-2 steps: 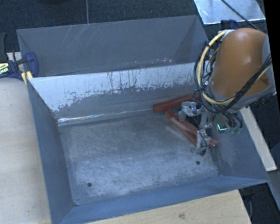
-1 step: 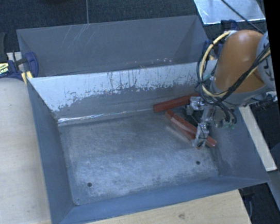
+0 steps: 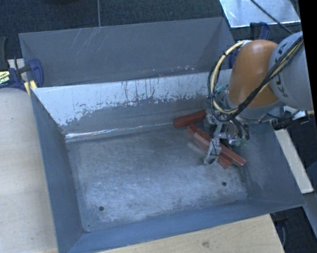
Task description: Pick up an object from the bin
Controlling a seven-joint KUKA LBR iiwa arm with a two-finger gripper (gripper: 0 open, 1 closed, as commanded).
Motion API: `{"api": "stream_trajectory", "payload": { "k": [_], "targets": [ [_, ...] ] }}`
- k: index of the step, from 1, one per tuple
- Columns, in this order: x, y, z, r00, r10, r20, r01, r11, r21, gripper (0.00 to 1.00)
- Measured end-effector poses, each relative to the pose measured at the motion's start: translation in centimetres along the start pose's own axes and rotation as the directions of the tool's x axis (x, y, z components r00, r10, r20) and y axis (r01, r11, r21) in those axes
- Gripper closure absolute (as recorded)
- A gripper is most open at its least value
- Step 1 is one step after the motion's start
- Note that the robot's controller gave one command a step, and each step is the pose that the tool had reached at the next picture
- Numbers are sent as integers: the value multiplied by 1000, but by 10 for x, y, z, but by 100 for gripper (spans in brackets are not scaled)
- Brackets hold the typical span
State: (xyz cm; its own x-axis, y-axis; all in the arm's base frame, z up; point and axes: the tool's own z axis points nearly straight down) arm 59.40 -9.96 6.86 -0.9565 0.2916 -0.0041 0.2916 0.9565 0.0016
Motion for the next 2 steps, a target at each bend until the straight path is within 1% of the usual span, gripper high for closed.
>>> {"api": "stream_trajectory", "payload": {
  "k": [1, 2],
  "targets": [
    [-22, -33, 0, 950, -312, -10, 312, 950, -14, 0],
    [-6, -1, -2, 939, -345, -3, 345, 939, -2, 0]
  ]
}}
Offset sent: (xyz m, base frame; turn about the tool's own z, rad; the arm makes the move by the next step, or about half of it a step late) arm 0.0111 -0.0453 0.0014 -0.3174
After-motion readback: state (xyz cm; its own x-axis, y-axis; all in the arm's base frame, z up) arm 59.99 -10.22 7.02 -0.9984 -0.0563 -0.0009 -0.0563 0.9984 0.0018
